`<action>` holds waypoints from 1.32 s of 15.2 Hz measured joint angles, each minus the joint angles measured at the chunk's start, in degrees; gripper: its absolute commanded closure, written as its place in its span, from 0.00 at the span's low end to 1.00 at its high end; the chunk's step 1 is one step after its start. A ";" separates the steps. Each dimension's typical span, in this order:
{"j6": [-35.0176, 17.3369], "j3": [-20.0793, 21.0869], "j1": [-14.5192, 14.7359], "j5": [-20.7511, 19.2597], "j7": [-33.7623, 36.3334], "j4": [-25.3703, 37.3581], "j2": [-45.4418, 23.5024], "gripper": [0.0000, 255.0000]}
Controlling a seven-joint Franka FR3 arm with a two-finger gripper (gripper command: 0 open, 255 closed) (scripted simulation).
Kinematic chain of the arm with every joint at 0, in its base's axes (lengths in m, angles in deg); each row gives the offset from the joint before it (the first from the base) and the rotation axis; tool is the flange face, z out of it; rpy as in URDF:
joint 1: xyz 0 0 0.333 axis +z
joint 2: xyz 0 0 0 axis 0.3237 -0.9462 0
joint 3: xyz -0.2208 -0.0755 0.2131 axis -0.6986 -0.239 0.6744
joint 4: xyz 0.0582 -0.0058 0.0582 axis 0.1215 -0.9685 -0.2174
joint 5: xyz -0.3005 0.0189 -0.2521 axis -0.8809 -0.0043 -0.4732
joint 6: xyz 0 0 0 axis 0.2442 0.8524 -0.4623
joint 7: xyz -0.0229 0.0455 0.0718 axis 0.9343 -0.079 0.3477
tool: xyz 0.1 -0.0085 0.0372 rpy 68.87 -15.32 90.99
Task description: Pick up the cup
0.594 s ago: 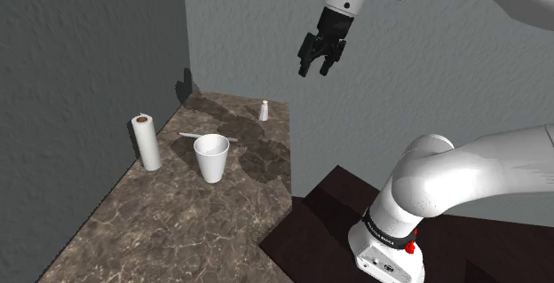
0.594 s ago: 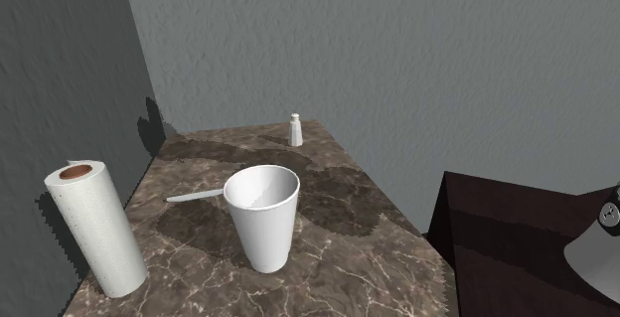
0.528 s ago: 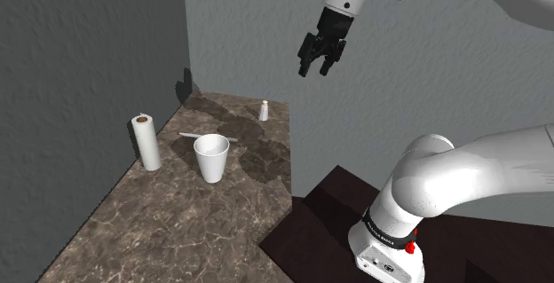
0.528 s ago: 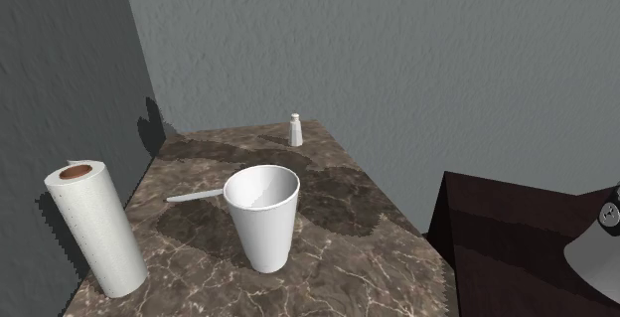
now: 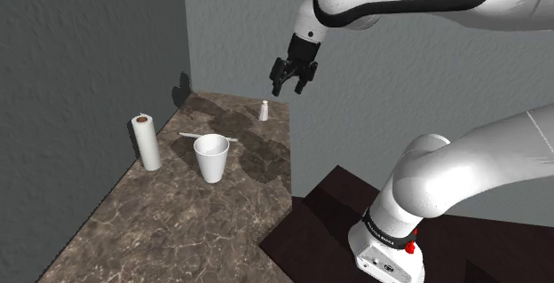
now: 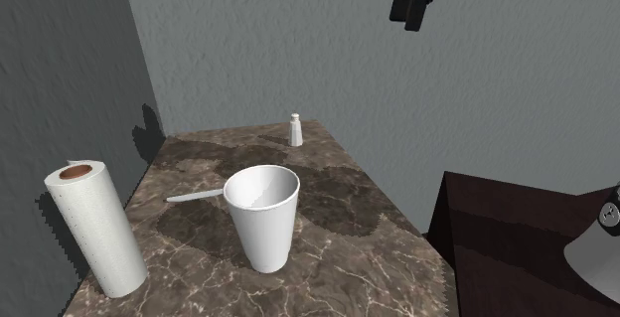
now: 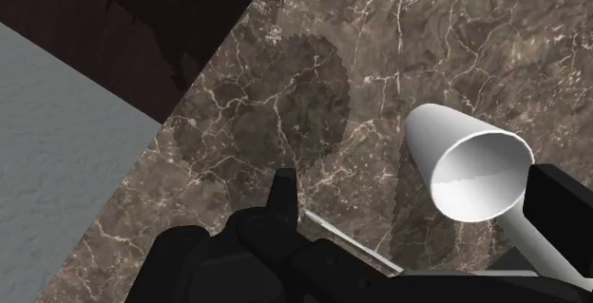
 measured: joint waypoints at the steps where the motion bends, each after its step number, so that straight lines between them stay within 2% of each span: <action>1: -1.81 0.41 0.19 0.33 0.44 -0.20 -1.63 0.00; 9: -15.91 3.30 1.63 2.56 3.47 -0.70 -15.45 0.00; 13: -22.57 4.70 2.35 3.29 5.16 1.41 -24.26 0.00; 20: -31.33 6.19 3.45 3.19 8.10 8.35 -40.10 0.00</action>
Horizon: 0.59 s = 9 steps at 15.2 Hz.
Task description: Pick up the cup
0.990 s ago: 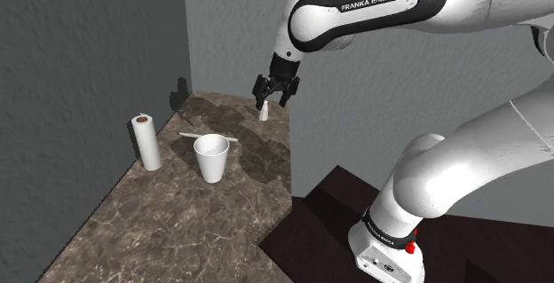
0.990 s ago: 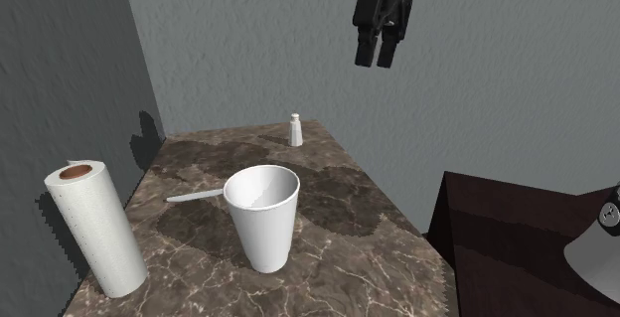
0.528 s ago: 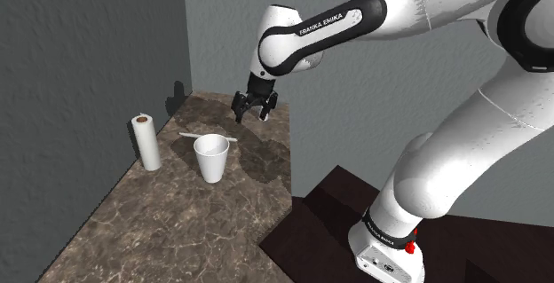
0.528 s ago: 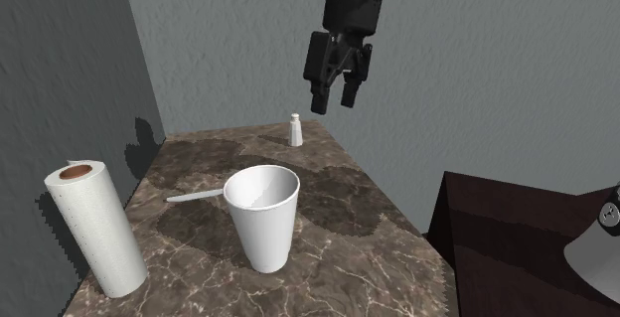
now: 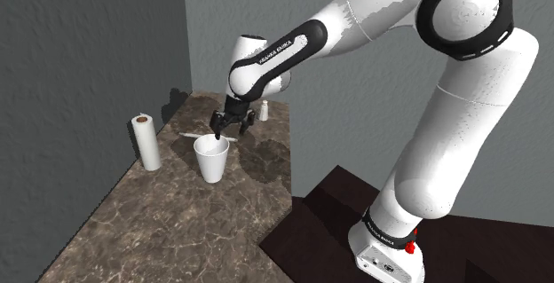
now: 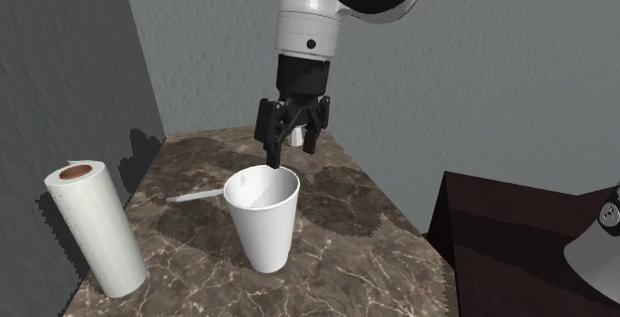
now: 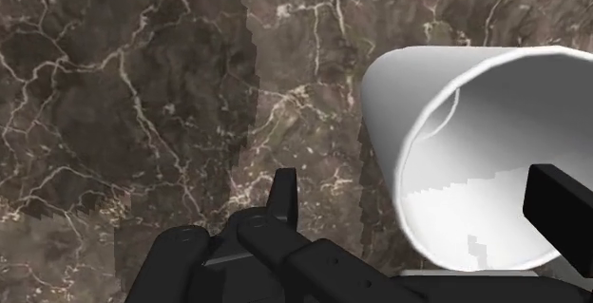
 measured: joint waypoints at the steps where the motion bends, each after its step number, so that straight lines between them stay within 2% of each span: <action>1: -0.60 0.11 0.16 -0.05 0.35 0.67 -1.27 0.00; 9: -6.02 0.30 0.40 0.20 0.02 1.00 -7.02 0.00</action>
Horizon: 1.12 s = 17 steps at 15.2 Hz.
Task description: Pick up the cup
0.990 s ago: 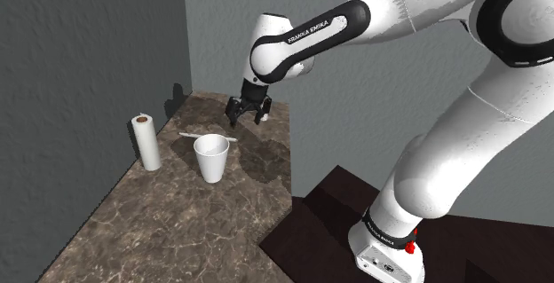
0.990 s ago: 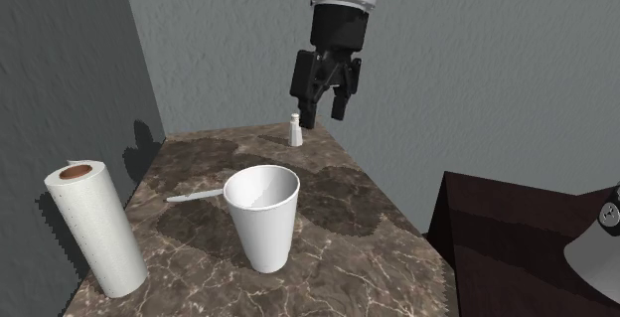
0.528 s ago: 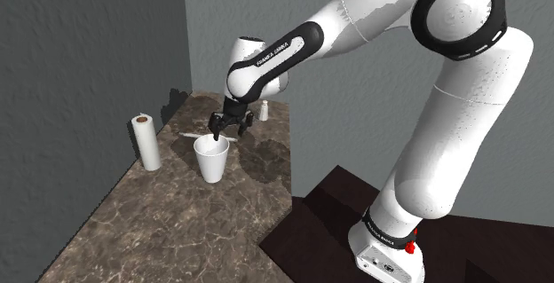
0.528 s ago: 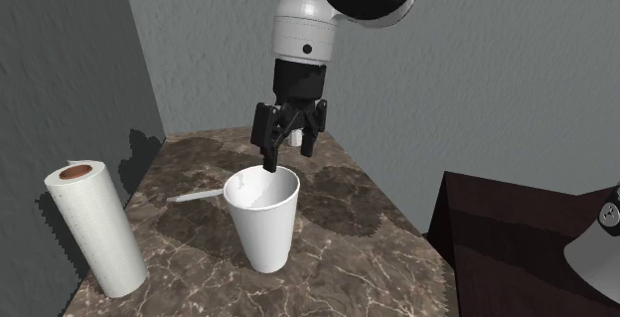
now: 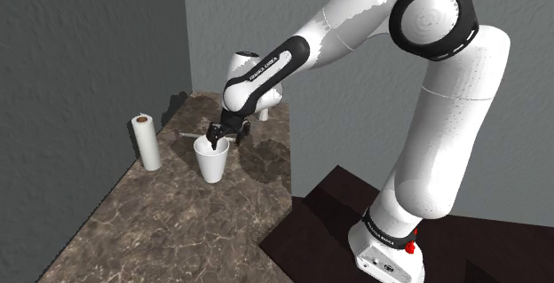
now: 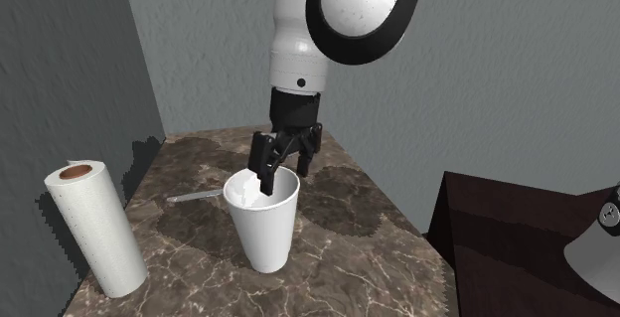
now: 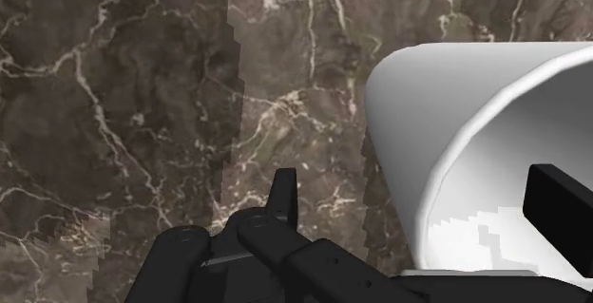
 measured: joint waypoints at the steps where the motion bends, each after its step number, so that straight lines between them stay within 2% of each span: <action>1: -0.33 0.01 0.01 0.02 -0.03 -0.06 -0.26 1.00; 11: -0.68 0.03 0.03 0.04 -0.05 -0.10 -0.56 1.00; 17: 2.79 -0.09 -0.08 -0.20 0.35 0.27 2.56 1.00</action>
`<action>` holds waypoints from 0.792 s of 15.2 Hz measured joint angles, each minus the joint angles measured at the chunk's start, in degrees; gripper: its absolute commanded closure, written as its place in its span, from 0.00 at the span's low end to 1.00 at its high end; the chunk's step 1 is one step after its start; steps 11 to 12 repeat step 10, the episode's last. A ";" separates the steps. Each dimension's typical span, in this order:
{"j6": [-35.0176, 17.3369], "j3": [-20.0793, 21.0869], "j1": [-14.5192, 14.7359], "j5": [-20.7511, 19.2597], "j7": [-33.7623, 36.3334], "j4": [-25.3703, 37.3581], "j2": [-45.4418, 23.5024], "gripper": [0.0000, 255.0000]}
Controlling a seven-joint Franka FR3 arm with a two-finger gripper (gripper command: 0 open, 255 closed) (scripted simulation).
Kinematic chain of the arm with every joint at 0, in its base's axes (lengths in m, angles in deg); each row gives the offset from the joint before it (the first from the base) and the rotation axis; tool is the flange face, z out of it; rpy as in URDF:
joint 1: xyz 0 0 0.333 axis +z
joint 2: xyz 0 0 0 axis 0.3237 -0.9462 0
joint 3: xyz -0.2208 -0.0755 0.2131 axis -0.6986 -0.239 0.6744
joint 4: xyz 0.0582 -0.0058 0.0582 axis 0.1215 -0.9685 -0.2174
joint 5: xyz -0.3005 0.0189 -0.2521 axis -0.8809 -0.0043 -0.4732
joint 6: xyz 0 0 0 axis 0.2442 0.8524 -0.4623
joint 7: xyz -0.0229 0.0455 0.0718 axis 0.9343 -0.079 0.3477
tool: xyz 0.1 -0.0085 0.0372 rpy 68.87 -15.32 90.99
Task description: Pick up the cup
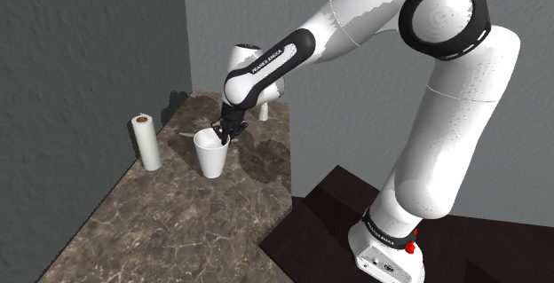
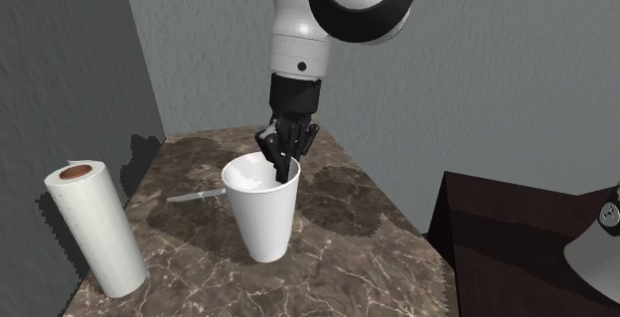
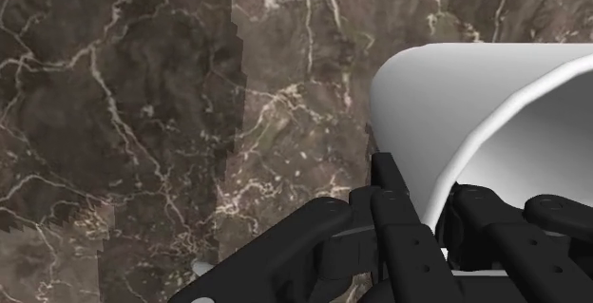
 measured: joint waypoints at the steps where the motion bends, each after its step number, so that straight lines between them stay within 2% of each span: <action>1: 0.66 -0.01 0.02 -0.10 0.17 0.31 0.36 1.00; 8: 5.98 -0.09 0.00 -0.56 1.08 1.88 4.15 1.00; 12: 7.00 -0.14 -0.05 -0.60 1.13 2.16 4.89 1.00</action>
